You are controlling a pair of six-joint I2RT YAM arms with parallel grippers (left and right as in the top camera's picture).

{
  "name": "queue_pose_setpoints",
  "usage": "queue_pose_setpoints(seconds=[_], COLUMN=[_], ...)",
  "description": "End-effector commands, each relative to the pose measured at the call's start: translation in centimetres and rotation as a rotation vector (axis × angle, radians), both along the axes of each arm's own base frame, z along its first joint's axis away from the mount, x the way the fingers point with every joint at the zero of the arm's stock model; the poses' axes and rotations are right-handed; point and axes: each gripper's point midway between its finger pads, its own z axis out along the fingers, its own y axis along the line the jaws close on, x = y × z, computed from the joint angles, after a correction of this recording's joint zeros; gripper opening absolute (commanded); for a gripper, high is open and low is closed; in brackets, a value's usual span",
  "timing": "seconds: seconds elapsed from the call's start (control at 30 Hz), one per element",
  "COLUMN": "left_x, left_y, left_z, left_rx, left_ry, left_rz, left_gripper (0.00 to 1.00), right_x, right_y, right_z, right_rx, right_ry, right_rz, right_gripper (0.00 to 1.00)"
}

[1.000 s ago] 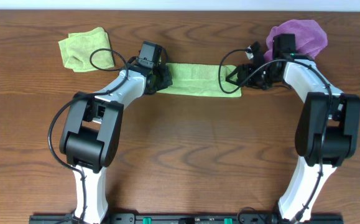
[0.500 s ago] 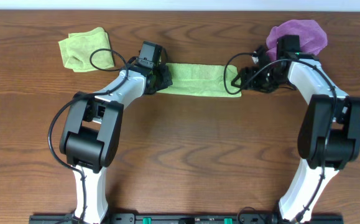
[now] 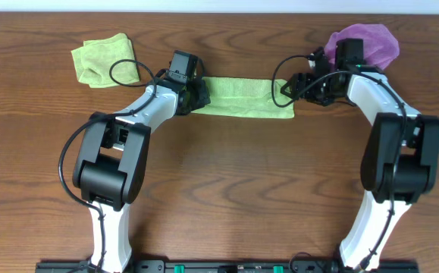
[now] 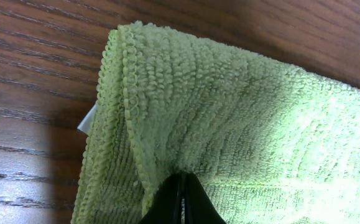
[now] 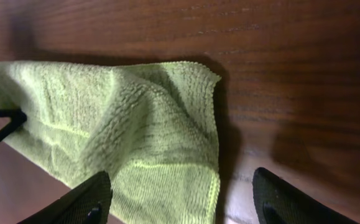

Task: Fold the cloth

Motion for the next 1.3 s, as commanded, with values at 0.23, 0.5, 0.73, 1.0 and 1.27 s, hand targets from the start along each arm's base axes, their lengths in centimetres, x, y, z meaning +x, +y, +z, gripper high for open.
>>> queue_pose_setpoints(seconds=[0.23,0.5,0.73,1.0,1.27], left_x=[0.0,0.0,0.0,0.2,1.0], left_y=[0.8,0.7,0.7,0.8,0.6], left_z=[-0.6,-0.6,-0.6,-0.5,0.3], left_rx=[0.016,0.012,0.012,0.011,-0.003], left_ry=[0.018,0.019,0.019,0.015,-0.007], left_rz=[0.024,0.022,0.022,0.024,0.023], left_gripper=[0.06,0.06,0.06,0.06,0.06], right_x=[-0.3,-0.3,0.3,1.5,1.3], right_y=[2.9,4.5,4.0,4.3,7.0], right_z=[-2.4,-2.6,-2.4,3.2,6.1], right_rx=[0.039,0.032,-0.008,-0.022,-0.014], right_ry=[0.056,0.044,0.002,-0.154,-0.224], right_rz=[0.010,0.040,0.049,0.091,0.143], right_gripper=[0.71,0.52,0.01,0.01,0.01])
